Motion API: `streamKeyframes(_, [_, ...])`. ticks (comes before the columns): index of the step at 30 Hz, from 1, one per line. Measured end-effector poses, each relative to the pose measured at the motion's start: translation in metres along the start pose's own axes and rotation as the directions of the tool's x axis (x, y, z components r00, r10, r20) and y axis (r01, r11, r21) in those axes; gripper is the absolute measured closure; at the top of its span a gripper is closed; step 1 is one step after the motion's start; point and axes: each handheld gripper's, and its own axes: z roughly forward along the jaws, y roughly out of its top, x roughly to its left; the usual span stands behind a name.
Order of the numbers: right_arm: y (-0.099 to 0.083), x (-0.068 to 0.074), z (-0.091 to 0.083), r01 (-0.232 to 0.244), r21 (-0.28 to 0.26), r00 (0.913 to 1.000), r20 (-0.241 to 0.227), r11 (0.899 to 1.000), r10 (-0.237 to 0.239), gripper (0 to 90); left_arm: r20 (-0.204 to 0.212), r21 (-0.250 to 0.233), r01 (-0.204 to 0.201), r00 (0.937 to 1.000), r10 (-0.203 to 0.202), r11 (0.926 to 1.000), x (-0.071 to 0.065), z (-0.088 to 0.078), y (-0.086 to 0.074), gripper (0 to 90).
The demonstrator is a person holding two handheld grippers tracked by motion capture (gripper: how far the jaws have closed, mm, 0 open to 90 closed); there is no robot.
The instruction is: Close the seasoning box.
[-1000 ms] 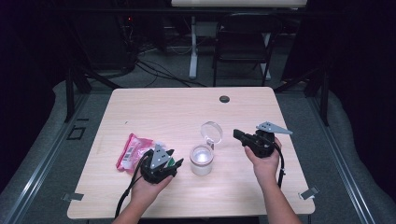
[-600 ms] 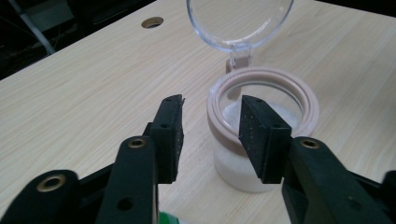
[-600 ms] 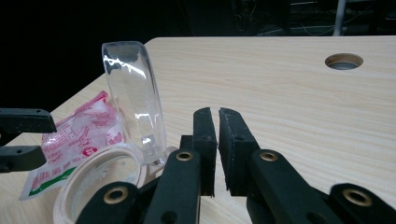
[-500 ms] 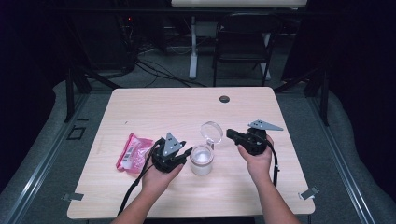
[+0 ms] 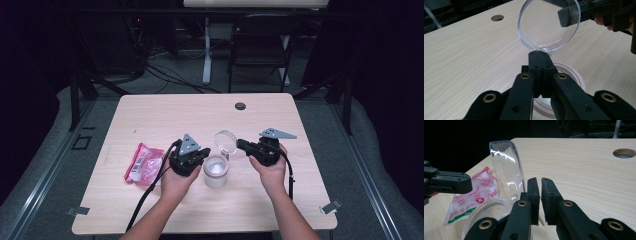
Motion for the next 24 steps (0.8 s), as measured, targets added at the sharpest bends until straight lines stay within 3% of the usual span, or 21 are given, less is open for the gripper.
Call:
streamKeyframes(14, [0.001,0.008,-0.002,0.015,-0.008,0.9995,-0.026,1.000,-0.016,81.9,0.023,0.002,-0.030,0.9993,0.030,0.9995,-0.006,0.007,0.017,90.0])
streamKeyframes(24, [0.001,0.015,-0.001,0.044,0.008,0.9983,-0.039,0.999,-0.043,81.9,0.020,0.001,-0.048,0.9986,0.048,0.9988,-0.011,0.003,0.013,90.0])
